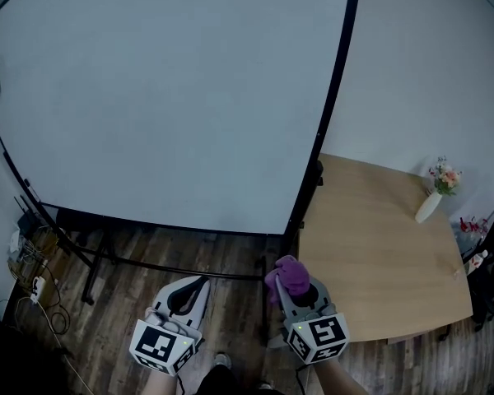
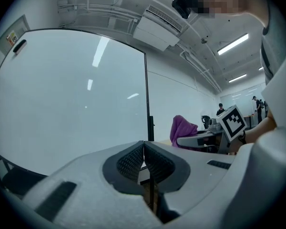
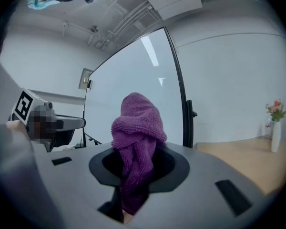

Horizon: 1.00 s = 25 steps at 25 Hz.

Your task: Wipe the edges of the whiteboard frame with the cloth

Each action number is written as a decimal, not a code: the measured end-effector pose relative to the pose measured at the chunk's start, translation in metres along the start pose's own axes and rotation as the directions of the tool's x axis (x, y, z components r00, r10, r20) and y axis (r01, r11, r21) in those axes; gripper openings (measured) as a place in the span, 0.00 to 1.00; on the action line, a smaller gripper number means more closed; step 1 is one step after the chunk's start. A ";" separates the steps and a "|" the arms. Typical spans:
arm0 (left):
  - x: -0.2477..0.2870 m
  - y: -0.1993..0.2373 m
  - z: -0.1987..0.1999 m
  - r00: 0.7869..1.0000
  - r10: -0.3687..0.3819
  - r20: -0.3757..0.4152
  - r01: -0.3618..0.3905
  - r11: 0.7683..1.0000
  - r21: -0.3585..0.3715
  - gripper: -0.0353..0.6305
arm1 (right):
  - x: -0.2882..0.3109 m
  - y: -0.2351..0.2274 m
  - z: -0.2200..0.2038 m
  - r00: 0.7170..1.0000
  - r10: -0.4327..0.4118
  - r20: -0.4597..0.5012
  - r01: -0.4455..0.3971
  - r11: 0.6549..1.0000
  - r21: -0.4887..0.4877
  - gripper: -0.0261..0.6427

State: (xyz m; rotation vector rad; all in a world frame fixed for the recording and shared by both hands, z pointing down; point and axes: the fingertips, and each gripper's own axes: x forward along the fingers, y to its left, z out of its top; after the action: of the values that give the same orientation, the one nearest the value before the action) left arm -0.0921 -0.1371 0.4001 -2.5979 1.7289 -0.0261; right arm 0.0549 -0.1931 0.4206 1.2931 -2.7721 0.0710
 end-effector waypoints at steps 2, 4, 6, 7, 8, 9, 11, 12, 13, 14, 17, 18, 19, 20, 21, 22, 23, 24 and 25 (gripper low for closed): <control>-0.012 -0.006 0.001 1.000 0.030 -0.002 -0.030 0.999 0.012 0.08 | -0.010 0.006 0.003 1.000 0.025 0.013 -0.025 1.000 -0.001 0.19; -0.024 -0.014 0.003 0.998 0.056 0.001 -0.056 0.998 0.022 0.08 | -0.020 0.010 0.006 0.999 0.047 0.025 -0.047 0.999 -0.001 0.19; -0.035 -0.022 0.005 0.997 0.081 0.005 -0.081 0.996 0.029 0.08 | -0.029 0.013 0.008 0.997 0.066 0.034 -0.066 0.998 -0.001 0.19; -0.040 -0.025 0.007 0.996 0.093 0.007 -0.094 0.995 0.032 0.08 | -0.034 0.014 0.009 0.997 0.074 0.037 -0.074 0.997 -0.001 0.19; -0.045 -0.028 0.008 0.994 0.105 0.007 -0.106 0.994 0.035 0.08 | -0.038 0.015 0.009 0.996 0.082 0.040 -0.082 0.997 -0.002 0.19; -0.051 -0.031 0.008 0.993 0.117 0.008 -0.117 0.992 0.037 0.08 | -0.043 0.017 0.010 0.995 0.090 0.044 -0.090 0.996 -0.003 0.19; -0.062 -0.040 0.009 0.990 0.139 0.012 -0.139 0.989 0.043 0.08 | -0.053 0.019 0.010 0.993 0.106 0.052 -0.106 0.994 -0.008 0.19; -0.067 -0.043 0.010 0.989 0.150 0.017 -0.150 0.988 0.045 0.08 | -0.058 0.021 0.009 0.992 0.115 0.055 -0.114 0.993 -0.011 0.19; -0.072 -0.046 0.011 0.987 0.162 0.020 -0.162 0.986 0.046 0.08 | -0.062 0.023 0.010 0.991 0.123 0.059 -0.122 0.992 -0.015 0.19; -0.077 -0.048 0.012 0.984 0.174 0.024 -0.175 0.983 0.046 0.08 | -0.065 0.024 0.011 0.989 0.131 0.062 -0.130 0.991 -0.017 0.19; -0.092 -0.055 0.014 0.978 0.208 0.032 -0.209 0.977 0.041 0.08 | -0.075 0.030 0.012 0.985 0.154 0.074 -0.153 0.988 -0.022 0.19; -0.097 -0.058 0.014 0.976 0.216 0.036 -0.218 0.975 0.039 0.08 | -0.079 0.033 0.012 0.984 0.161 0.078 -0.160 0.987 -0.022 0.19; -0.102 -0.061 0.014 0.974 0.224 0.040 -0.225 0.974 0.037 0.08 | -0.083 0.036 0.013 0.982 0.170 0.082 -0.168 0.985 -0.023 0.19; -0.107 -0.064 0.014 0.972 0.230 0.042 -0.232 0.972 0.036 0.08 | -0.087 0.039 0.013 0.980 0.178 0.086 -0.177 0.984 -0.023 0.19; -0.112 -0.067 0.013 0.971 0.237 0.044 -0.239 0.971 0.034 0.08 | -0.091 0.042 0.014 0.978 0.186 0.089 -0.184 0.983 -0.025 0.19; -0.117 -0.070 0.013 0.969 0.243 0.045 -0.244 0.969 0.033 0.08 | -0.095 0.045 0.015 0.977 0.193 0.093 -0.192 0.981 -0.027 0.19; -0.121 -0.073 0.013 0.968 0.247 0.046 -0.249 0.968 0.033 0.08 | -0.099 0.048 0.015 0.975 0.200 0.097 -0.198 0.980 -0.030 0.19; -0.125 -0.076 0.012 0.967 0.252 0.048 -0.254 0.967 0.033 0.08 | -0.102 0.050 0.016 0.973 0.207 0.101 -0.204 0.978 -0.035 0.19; -0.128 -0.079 0.012 0.965 0.256 0.049 -0.258 0.966 0.033 0.08 | -0.105 0.053 0.016 0.971 0.214 0.104 -0.210 0.977 -0.040 0.19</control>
State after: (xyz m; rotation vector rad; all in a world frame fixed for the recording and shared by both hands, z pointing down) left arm -0.0686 0.0115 0.3898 -2.3074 2.0121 0.0029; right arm 0.0808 -0.0805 0.3943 1.0184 -2.9817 -0.0267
